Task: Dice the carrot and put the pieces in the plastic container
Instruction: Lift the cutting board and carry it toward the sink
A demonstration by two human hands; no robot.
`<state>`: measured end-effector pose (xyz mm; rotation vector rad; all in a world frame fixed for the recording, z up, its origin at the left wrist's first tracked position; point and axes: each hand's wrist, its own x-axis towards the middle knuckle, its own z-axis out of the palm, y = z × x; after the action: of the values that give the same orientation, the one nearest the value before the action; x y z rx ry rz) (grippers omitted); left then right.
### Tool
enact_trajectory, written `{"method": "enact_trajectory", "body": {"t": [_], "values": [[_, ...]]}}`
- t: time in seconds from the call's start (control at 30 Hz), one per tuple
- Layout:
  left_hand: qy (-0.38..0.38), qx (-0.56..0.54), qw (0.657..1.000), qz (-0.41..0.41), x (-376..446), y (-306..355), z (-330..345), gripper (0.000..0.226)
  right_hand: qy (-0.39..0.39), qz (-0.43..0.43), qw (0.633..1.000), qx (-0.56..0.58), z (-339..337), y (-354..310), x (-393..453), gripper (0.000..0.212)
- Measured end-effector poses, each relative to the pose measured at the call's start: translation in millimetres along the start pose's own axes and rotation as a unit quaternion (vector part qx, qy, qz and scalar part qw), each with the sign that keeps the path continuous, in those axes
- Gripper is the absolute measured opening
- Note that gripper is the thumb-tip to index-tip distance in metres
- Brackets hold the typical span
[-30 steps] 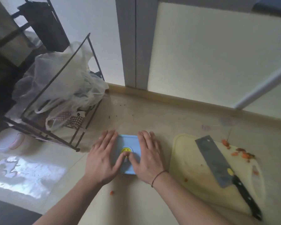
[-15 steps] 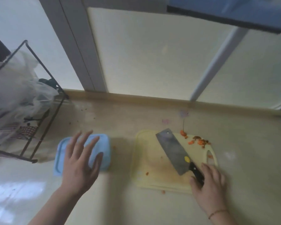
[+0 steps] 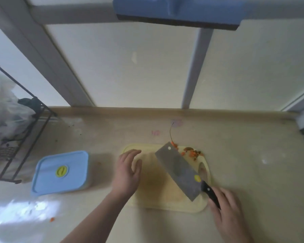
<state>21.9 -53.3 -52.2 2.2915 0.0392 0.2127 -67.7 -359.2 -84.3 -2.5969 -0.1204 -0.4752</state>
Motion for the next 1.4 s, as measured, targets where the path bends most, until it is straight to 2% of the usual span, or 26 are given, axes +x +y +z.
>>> {"method": "enact_trajectory", "body": {"t": [0.1, 0.23, 0.4, 0.53, 0.67, 0.7, 0.77, 0.83, 0.9, 1.03, 1.17, 1.3, 1.4], "values": [[-0.070, 0.045, 0.996, -0.032, 21, 19, 27, 0.037, 0.050, 0.067, 0.996, 0.001, -25, 29, 2, 0.048], [-0.132, 0.027, 0.990, -0.049, 44, 54, 59, 0.048, 0.034, 0.149, 0.988, -0.034, -30, 67, 12, 0.073], [-0.149, 0.000, 0.984, -0.094, 60, 74, 86, 0.056, 0.008, 0.208, 0.976, -0.063, -24, 83, 21, 0.058], [-0.143, -0.008, 0.982, -0.123, 67, 68, 100, 0.059, 0.005, 0.200, 0.978, -0.059, -21, 84, 22, 0.055], [-0.114, -0.016, 0.988, -0.106, 69, 64, 105, 0.052, 0.010, 0.198, 0.974, -0.107, -22, 84, 21, 0.057], [-0.113, -0.018, 0.989, -0.099, 69, 63, 105, 0.050, 0.016, 0.189, 0.974, -0.125, -24, 80, 25, 0.056], [-0.110, -0.016, 0.990, -0.084, 69, 61, 105, 0.049, 0.007, 0.107, 0.987, -0.118, -25, 65, 42, 0.049], [-0.113, -0.006, 0.991, -0.071, 65, 60, 103, 0.050, -0.063, -0.003, 0.995, -0.071, -17, 46, 61, 0.039], [-0.114, 0.005, 0.992, -0.048, 59, 57, 99, 0.050, -0.135, -0.055, 0.986, -0.082, -3, 33, 75, 0.027], [-0.112, 0.026, 0.993, 0.022, 40, 46, 90, 0.045, -0.174, -0.039, 0.978, -0.108, 17, 25, 90, 0.016], [-0.112, 0.004, 0.994, 0.018, 30, 43, 80, 0.037, -0.153, -0.062, 0.980, -0.108, 17, 24, 94, 0.008], [-0.093, -0.009, 0.996, 0.008, 19, 38, 66, 0.041, -0.132, -0.080, 0.987, -0.041, 23, -2, 104, 0.029], [-0.108, -0.013, 0.994, -0.004, 5, 32, 48, 0.051, -0.167, -0.085, 0.982, -0.034, 38, -16, 106, 0.022]]}}
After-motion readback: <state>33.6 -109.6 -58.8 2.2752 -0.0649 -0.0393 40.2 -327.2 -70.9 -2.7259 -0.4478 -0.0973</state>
